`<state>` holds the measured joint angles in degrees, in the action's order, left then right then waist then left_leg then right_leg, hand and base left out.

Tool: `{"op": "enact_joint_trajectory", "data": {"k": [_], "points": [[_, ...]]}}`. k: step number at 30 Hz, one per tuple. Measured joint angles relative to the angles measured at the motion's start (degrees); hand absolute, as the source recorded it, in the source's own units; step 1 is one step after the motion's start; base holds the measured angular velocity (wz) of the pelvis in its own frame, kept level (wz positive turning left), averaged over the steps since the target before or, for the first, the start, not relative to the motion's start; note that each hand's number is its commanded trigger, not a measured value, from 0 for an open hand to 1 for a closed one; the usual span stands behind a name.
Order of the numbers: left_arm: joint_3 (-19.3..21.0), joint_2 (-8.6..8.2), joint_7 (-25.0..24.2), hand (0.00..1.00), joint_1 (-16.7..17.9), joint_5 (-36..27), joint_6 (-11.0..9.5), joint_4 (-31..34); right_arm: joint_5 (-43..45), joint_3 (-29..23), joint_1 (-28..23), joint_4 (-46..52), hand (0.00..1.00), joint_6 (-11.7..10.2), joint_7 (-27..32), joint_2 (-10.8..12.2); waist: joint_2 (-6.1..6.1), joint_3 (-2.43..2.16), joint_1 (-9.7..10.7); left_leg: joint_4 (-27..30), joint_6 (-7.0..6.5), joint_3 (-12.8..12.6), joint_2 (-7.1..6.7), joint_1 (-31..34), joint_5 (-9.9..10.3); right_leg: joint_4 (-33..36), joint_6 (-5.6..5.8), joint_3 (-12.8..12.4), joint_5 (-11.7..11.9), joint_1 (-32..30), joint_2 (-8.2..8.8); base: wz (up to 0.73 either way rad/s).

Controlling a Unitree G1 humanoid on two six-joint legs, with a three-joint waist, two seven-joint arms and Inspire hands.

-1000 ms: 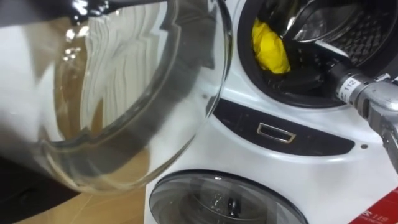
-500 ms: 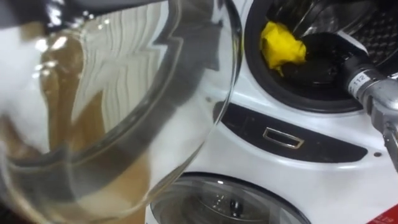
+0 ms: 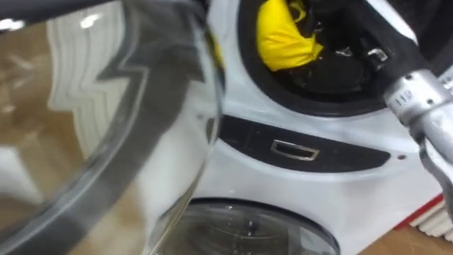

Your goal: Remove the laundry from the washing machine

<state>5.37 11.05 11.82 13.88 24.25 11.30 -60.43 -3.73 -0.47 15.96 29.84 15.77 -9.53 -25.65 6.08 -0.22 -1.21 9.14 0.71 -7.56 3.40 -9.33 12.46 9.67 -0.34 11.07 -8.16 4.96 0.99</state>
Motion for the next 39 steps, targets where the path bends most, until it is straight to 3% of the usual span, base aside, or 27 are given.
{"op": "enact_joint_trajectory", "data": {"k": [1, 2, 5, 6, 7, 8, 9, 11, 13, 14, 18, 25, 28, 33, 39], "points": [[0.01, -0.27, 0.08, 0.0, 0.22, 0.0, -0.09, -0.06, -0.59, -0.35, -1.54, 1.12, 1.0, -0.16, -0.09, 0.49, -0.36, -0.04, 0.34, -0.03, 0.0, -0.08, 0.0, -0.32, 0.0, 0.05, 0.0, -0.2, 0.0, 0.25, -0.01, -0.06], [0.09, -0.74, 0.11, 0.0, 0.64, 0.07, -0.32, -0.14, -1.6, -0.9, -3.74, 2.9, 1.0, -0.64, -0.63, 1.28, -1.07, -0.51, 1.14, -0.02, 0.0, -0.28, -0.03, -0.6, 0.0, 0.04, 0.0, -0.42, 0.0, 0.29, -0.01, -0.21], [0.64, -1.11, 0.51, 0.0, 1.49, 0.13, -2.0, -0.28, -6.46, -3.02, -7.83, 4.57, 1.0, -2.41, -1.62, 1.31, -1.4, -0.62, 2.41, 0.82, 0.0, -0.96, -0.08, -1.12, 0.0, -0.11, -0.01, -1.85, 0.01, 1.09, 0.54, -0.1], [1.29, -0.95, 0.56, 0.0, 1.34, 0.11, -2.41, -0.32, -8.05, -4.31, -9.89, 4.52, 1.0, -2.59, -1.93, 1.24, -0.52, -0.56, 2.55, 4.09, 0.12, -2.07, -0.12, -0.12, 0.09, -0.25, 0.0, -3.98, 0.03, 2.03, 1.36, 0.16], [1.27, -0.85, 0.61, 0.0, 1.39, 0.1, -2.75, -0.43, -8.6, -4.8, -10.84, 4.53, 1.0, -2.61, -2.12, 1.22, 0.71, -0.06, 2.71, 5.23, 0.97, -2.69, -0.3, 0.92, 1.14, -0.27, 0.03, -6.18, 0.05, 2.44, 2.0, 0.46], [1.11, -1.19, 0.61, 0.0, 0.81, 0.16, -3.31, -0.29, -10.09, -6.87, -12.16, 4.58, 1.0, -3.18, -2.79, 0.9, 0.7, -0.25, 3.48, 0.85, 1.83, -3.24, -0.15, 3.48, 0.46, -0.06, 0.11, -10.35, 0.01, 2.06, 2.23, 0.59], [0.56, -1.19, 0.76, 0.0, -0.05, 0.21, -3.42, -0.28, -11.45, -8.73, -13.05, 4.44, 1.0, -3.2, -3.3, 1.35, 0.47, -0.85, 3.76, -0.96, -0.06, -5.36, -0.13, 4.98, -1.58, 0.29, 1.37, -11.8, -0.81, 0.8, 2.54, 0.41], [0.58, -0.82, 1.66, 0.0, 0.59, 0.1, -3.53, -1.04, -14.02, -8.92, -13.58, 4.33, 1.0, -3.19, -5.27, 1.39, 0.89, -0.41, 1.83, -0.5, -0.14, -6.88, -0.29, 4.6, -1.7, -0.13, 2.27, -10.63, -0.8, 0.54, 2.37, -0.4], [0.7, -0.29, 1.6, 0.0, 0.81, 0.04, -3.3, -2.93, -17.27, -9.42, -15.08, 4.82, 1.0, -3.23, -6.87, 1.31, 1.09, -0.49, 1.4, -0.51, -0.14, -4.8, 0.0, 3.71, -1.7, 0.42, 2.26, -7.82, -0.53, 0.25, 1.94, -0.46], [1.07, -0.2, 1.57, 0.0, 1.05, 0.05, -3.45, -3.68, -18.23, -9.95, -15.6, 5.11, 1.0, -3.23, -6.99, 1.2, 1.14, -0.56, 1.46, -0.44, -0.08, -3.74, -0.11, 3.34, -1.64, 0.11, 2.18, -7.14, -0.22, 1.04, 2.03, -0.14], [2.67, -0.25, 1.19, 0.0, 1.09, -0.03, -4.45, -4.28, -21.29, -12.15, -15.56, 5.13, 1.0, -3.53, -8.24, 1.2, 0.38, 0.11, 3.77, -0.49, 0.19, -5.23, -0.19, 2.86, -1.42, -0.08, 2.25, -6.57, -0.23, 1.55, 1.75, -0.02], [3.21, -0.57, 0.23, 0.0, 1.87, 0.11, -4.9, -4.23, -23.24, -18.3, -15.55, 5.14, 1.0, -4.11, -10.35, 0.92, 0.41, -0.04, 5.87, -0.22, 0.29, -7.35, 0.19, 3.88, -1.29, -0.04, 2.27, -6.13, -0.27, 0.03, 1.45, -0.25], [3.38, -0.77, -0.13, 0.0, 2.22, 0.06, -5.04, -4.31, -24.09, -20.08, -15.6, 5.54, 1.0, -5.5, -10.64, 0.88, 0.53, -0.26, 7.06, 0.56, 0.37, -8.38, 0.37, 4.1, -1.01, -0.11, 2.07, -5.97, -0.65, -0.11, 1.49, -0.2], [5.22, -0.77, -0.42, 0.0, 2.24, 0.05, -5.52, -4.29, -26.05, -24.64, -19.59, 7.95, 1.0, -6.54, -10.58, 0.53, 0.57, -0.72, 9.34, 2.0, 0.64, -9.1, 0.94, 3.75, -0.84, -0.13, 1.43, -6.2, -0.79, -0.21, 1.14, -0.05], [5.85, -0.05, -0.9, 0.0, 1.41, 0.09, -6.74, -4.18, -29.75, -28.49, -21.65, 7.89, 1.0, -8.4, -8.33, 0.08, 0.69, -0.74, 10.7, 1.24, 0.78, -10.62, 1.21, 2.62, -0.77, 0.19, 1.33, -7.83, -0.74, -0.22, 0.69, -0.13]]}}
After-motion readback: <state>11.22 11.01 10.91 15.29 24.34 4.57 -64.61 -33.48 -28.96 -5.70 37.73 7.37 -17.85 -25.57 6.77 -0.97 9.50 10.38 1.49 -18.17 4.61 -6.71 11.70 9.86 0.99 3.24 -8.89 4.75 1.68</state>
